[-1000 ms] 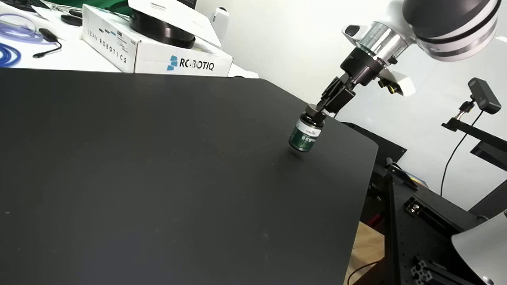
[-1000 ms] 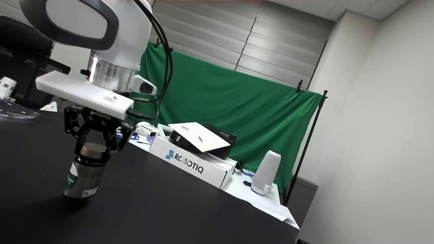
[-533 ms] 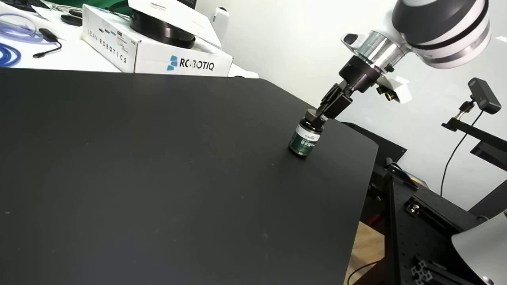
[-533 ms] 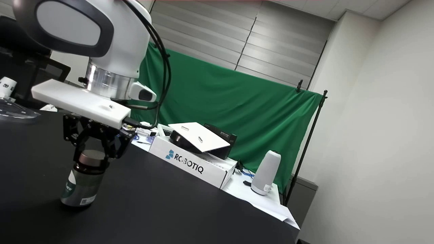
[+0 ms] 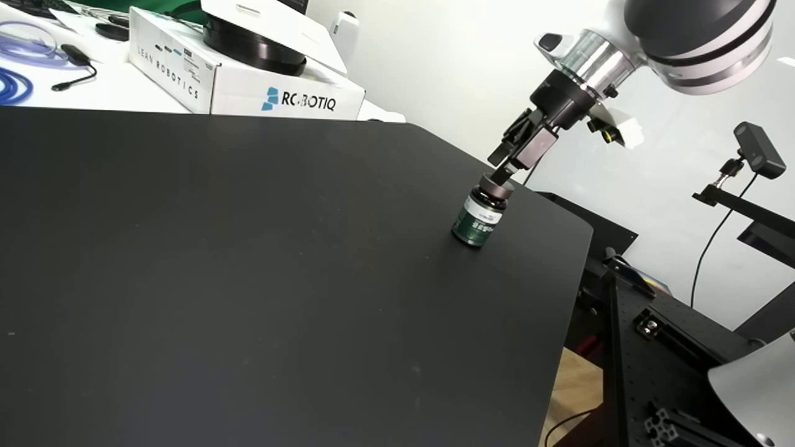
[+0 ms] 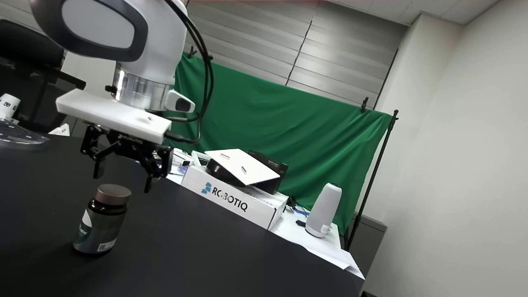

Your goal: Move the bottle slightly down on the table

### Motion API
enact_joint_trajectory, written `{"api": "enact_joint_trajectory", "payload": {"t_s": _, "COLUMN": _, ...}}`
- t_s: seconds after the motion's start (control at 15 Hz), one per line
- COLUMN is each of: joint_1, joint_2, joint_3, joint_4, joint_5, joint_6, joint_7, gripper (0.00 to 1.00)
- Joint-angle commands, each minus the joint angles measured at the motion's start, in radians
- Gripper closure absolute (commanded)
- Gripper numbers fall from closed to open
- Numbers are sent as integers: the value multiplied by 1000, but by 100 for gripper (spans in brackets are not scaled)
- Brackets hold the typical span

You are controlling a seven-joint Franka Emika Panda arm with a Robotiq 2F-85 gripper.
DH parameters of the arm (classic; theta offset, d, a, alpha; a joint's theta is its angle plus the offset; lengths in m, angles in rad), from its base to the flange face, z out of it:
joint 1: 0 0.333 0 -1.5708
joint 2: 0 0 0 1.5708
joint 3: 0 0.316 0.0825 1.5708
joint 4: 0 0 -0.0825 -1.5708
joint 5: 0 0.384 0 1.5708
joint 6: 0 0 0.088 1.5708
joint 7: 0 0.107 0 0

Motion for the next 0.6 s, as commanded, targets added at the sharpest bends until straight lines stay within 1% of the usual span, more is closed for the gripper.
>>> {"api": "enact_joint_trajectory", "payload": {"t_s": 0.0, "joint_1": -27, "joint_2": -119, "joint_3": -2, "joint_4": -18, "joint_5": -138, "joint_6": -51, "joint_7": 97, "gripper": 0}}
{"api": "enact_joint_trajectory", "payload": {"t_s": 0.2, "joint_1": -60, "joint_2": -196, "joint_3": 16, "joint_4": -16, "joint_5": -221, "joint_6": -120, "joint_7": 150, "gripper": 0}}
{"api": "enact_joint_trajectory", "payload": {"t_s": 0.27, "joint_1": -48, "joint_2": -221, "joint_3": 1, "joint_4": -14, "joint_5": -249, "joint_6": -149, "joint_7": 172, "gripper": 0}}
{"api": "enact_joint_trajectory", "payload": {"t_s": 0.4, "joint_1": -48, "joint_2": -257, "joint_3": -4, "joint_4": -8, "joint_5": -280, "joint_6": -203, "joint_7": 196, "gripper": 0}}
{"api": "enact_joint_trajectory", "payload": {"t_s": 0.53, "joint_1": -50, "joint_2": -274, "joint_3": -6, "joint_4": 5, "joint_5": -312, "joint_6": -286, "joint_7": 214, "gripper": 0}}
